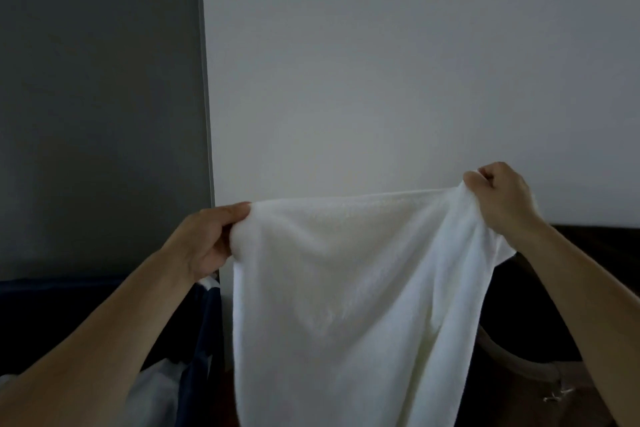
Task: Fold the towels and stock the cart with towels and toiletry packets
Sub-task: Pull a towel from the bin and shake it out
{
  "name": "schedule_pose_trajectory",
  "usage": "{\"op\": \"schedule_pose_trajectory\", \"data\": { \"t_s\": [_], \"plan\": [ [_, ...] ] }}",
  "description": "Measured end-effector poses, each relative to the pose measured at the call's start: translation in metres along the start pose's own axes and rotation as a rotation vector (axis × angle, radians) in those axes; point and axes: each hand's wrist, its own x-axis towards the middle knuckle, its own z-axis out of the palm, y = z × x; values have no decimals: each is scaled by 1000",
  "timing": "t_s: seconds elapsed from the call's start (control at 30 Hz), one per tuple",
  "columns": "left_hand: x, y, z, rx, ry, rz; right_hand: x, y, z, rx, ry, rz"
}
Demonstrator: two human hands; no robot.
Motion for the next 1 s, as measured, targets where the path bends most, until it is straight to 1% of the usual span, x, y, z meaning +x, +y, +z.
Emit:
{"op": "schedule_pose_trajectory", "data": {
  "t_s": [0.1,0.17,0.23,0.37,0.57,0.63,0.7,0.8,0.9,1.0],
  "plan": [
    [-5,2,45,-12,54,21,-21,-6,15,31,21,31],
    [-10,-6,81,32,93,63,-41,-16,26,59,20,9],
    [-17,-23,114,103,93,105,-63,-30,37,93,11,4],
    [-29,-60,155,283,27,176,-97,-55,54,149,-25,-51],
    [-40,-67,158,417,-118,223,-110,-56,62,251,-100,-1],
    [-43,-66,155,435,-175,216,-110,-55,61,300,-170,12],
    [-45,-67,150,463,-216,234,-108,-56,61,393,-291,85],
    [-47,-67,141,541,-210,287,-105,-58,57,547,-467,192],
    [-43,-71,133,563,-195,332,-105,-55,56,569,-587,181],
    [-38,-75,129,532,-124,306,-104,-52,51,531,-648,161]
  ]
}}
